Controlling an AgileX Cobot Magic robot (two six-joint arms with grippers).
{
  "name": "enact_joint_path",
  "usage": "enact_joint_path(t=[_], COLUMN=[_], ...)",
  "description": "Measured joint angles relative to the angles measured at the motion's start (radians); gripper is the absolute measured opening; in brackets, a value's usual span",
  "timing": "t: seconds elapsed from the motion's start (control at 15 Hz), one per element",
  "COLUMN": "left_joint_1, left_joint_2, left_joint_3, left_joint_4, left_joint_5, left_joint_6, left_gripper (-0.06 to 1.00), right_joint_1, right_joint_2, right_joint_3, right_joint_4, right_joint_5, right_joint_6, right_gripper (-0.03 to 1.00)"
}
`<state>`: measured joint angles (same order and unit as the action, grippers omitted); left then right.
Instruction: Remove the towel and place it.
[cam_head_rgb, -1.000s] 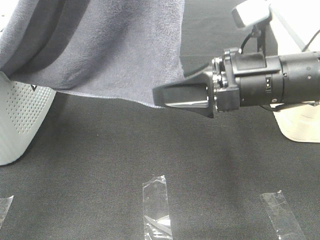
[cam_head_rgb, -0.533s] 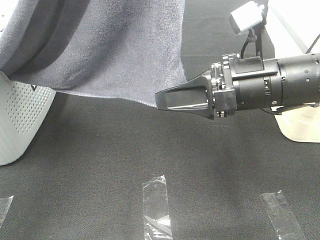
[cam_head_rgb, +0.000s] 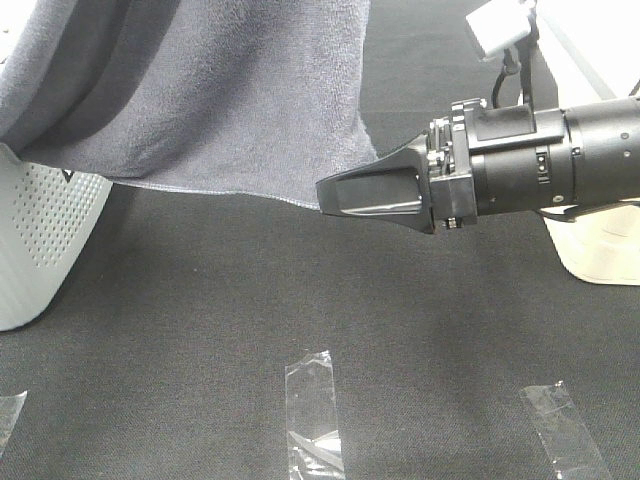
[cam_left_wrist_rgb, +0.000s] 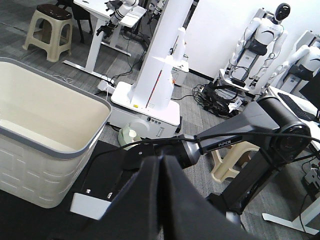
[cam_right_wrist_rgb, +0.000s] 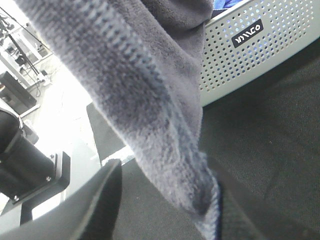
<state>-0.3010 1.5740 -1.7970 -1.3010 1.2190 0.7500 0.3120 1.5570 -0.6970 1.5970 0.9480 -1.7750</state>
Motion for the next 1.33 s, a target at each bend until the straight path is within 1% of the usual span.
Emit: enact_joint_path(t=[0.07, 0.4, 0.47, 0.6, 0.67, 0.8, 0.93, 1.0, 1.07, 1.13, 1.2, 1.27, 1.33], left_joint_1=[0.0, 0.0, 0.0, 0.0, 0.0, 0.0, 0.0, 0.0, 0.0, 0.0, 0.0, 0.0, 0.0], left_joint_2=[0.0, 0.0, 0.0, 0.0, 0.0, 0.0, 0.0, 0.0, 0.0, 0.0, 0.0, 0.001, 0.011], left_joint_3=[0.0, 0.0, 0.0, 0.0, 0.0, 0.0, 0.0, 0.0, 0.0, 0.0, 0.0, 0.0, 0.0], left_joint_4=[0.0, 0.004, 0.006, 0.014, 0.03, 0.108, 0.223, 0.286, 0.355, 0.436, 0.549, 0.586, 0.669], left_joint_5=[0.0, 0.0, 0.0, 0.0, 0.0, 0.001, 0.002, 0.002, 0.002, 0.003, 0.003, 0.002, -0.005], left_joint_6=[0.0, 0.0, 0.0, 0.0, 0.0, -0.025, -0.102, -0.151, -0.198, -0.251, -0.328, -0.355, -0.42], left_gripper=[0.0, 0.0, 0.0, 0.0, 0.0, 0.0, 0.0, 0.0, 0.0, 0.0, 0.0, 0.0, 0.0], right_joint_1=[0.0, 0.0, 0.0, 0.0, 0.0, 0.0, 0.0, 0.0, 0.0, 0.0, 0.0, 0.0, 0.0], right_joint_2=[0.0, 0.0, 0.0, 0.0, 0.0, 0.0, 0.0, 0.0, 0.0, 0.0, 0.0, 0.0, 0.0], right_joint_3=[0.0, 0.0, 0.0, 0.0, 0.0, 0.0, -0.006, -0.026, -0.062, -0.101, -0.17, -0.219, -0.262], right_joint_4=[0.0, -0.002, -0.002, -0.002, -0.002, -0.001, -0.037, -0.091, -0.186, -0.303, -0.482, -0.62, -0.745], right_joint_5=[0.0, -0.005, -0.006, -0.017, -0.033, -0.051, -0.055, -0.061, -0.063, -0.065, -0.066, -0.066, -0.064], right_joint_6=[0.0, 0.003, 0.008, 0.035, 0.073, 0.15, 0.265, 0.349, 0.469, 0.62, 0.851, 1.002, 1.108], right_gripper=[0.46, 0.28, 0.22, 0.0, 0.0, 0.0, 0.0, 0.0, 0.0, 0.0, 0.0, 0.0, 0.0])
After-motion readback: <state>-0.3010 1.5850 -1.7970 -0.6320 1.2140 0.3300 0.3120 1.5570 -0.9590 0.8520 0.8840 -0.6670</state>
